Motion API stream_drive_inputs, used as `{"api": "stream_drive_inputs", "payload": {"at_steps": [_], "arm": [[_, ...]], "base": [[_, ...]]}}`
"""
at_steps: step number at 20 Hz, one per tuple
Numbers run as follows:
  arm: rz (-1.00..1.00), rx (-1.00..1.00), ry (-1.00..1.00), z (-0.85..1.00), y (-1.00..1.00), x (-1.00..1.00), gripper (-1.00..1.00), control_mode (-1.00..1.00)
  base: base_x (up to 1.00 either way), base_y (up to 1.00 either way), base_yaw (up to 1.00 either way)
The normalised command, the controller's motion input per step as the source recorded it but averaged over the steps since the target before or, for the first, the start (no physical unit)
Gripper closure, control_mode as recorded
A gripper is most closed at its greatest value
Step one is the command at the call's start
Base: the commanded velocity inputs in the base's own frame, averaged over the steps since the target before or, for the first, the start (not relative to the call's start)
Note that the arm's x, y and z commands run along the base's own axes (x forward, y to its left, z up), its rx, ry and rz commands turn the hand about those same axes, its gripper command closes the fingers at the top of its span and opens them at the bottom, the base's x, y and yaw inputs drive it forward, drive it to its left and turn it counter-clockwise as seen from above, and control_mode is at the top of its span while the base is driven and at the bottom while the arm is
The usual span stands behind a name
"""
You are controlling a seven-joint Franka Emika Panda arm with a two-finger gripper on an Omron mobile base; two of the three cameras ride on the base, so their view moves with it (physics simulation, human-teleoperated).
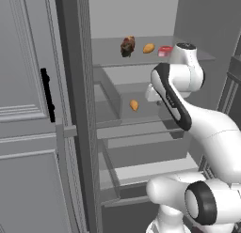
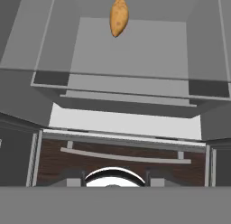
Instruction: Place one potato and one steak in each tupperware on the nearby counter, to pack two identical lunches.
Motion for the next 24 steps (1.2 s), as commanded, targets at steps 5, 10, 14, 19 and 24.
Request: {"api": "stream_drive_inputs", "payload": {"at_steps": [5,10,14,19,24], "arm": [[-0.01,-0.03,-0.07,-0.44,0.16,0.0,-1.0,-1.0],[-0.08,-0.08,-0.01,-0.99,0.49,0.41,-1.0,-1.0],[-0.02,0.0,0.1,-1.0,0.21,0.92,-1.0,-1.0],[0.0,0.0,0.08,-0.45,0.0,1.0,-1.0,-1.0],[0.0,0.05,0.0,0.17,0.0,0.67,-1.0,-1.0]], "base": [[0.0,0.0,0.0],[0.0,0.0,0.0],[0.0,0.0,0.0],[0.0,0.0,0.0],[0.0,0.0,0.0]]}}
